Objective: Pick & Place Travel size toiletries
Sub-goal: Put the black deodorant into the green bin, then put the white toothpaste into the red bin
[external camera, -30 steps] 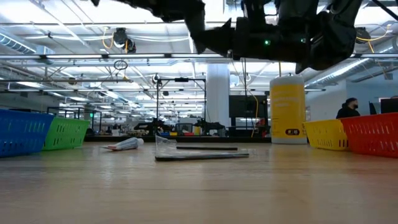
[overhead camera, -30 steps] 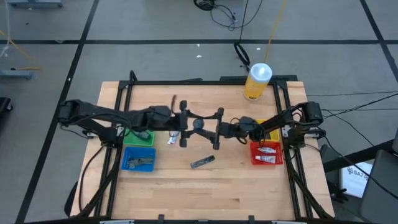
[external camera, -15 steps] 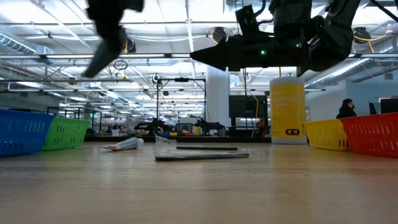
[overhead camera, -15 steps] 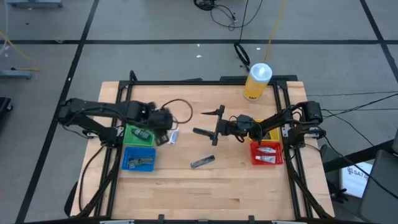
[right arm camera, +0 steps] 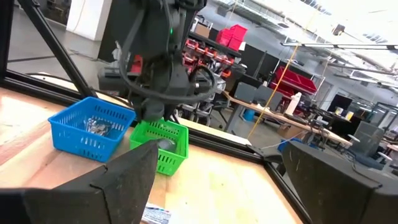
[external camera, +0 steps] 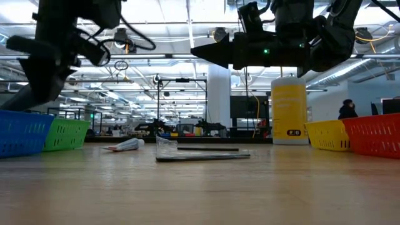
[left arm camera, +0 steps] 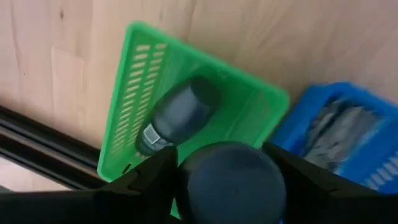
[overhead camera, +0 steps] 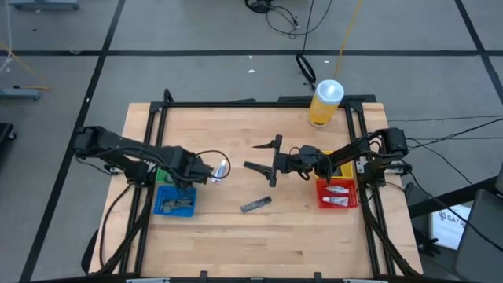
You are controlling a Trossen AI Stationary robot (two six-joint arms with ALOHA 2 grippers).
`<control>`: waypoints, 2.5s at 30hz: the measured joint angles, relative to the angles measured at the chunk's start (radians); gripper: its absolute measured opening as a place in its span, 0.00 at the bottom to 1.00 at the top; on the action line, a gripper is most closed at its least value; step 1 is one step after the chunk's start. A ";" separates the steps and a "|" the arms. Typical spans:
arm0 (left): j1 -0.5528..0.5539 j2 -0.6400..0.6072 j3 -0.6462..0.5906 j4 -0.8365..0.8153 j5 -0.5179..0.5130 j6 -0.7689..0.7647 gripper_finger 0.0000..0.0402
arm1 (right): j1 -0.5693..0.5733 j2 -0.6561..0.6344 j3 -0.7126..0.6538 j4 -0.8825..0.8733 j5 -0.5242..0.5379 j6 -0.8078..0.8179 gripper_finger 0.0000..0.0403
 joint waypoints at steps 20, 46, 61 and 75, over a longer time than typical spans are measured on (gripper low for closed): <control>0.046 -0.001 -0.045 0.172 -0.054 0.004 0.68 | -0.005 0.000 0.000 -0.034 -0.062 0.015 0.83; 0.054 0.118 -0.057 0.878 -0.471 -0.416 0.51 | -0.140 0.000 0.006 -0.257 -0.353 0.183 0.83; 0.135 0.246 -0.058 0.858 -0.205 -0.511 0.70 | -0.140 0.000 0.006 -0.269 -0.352 0.185 0.83; 0.111 0.352 -0.058 0.896 -0.189 -0.547 0.60 | -0.140 0.000 0.006 -0.269 -0.352 0.188 0.83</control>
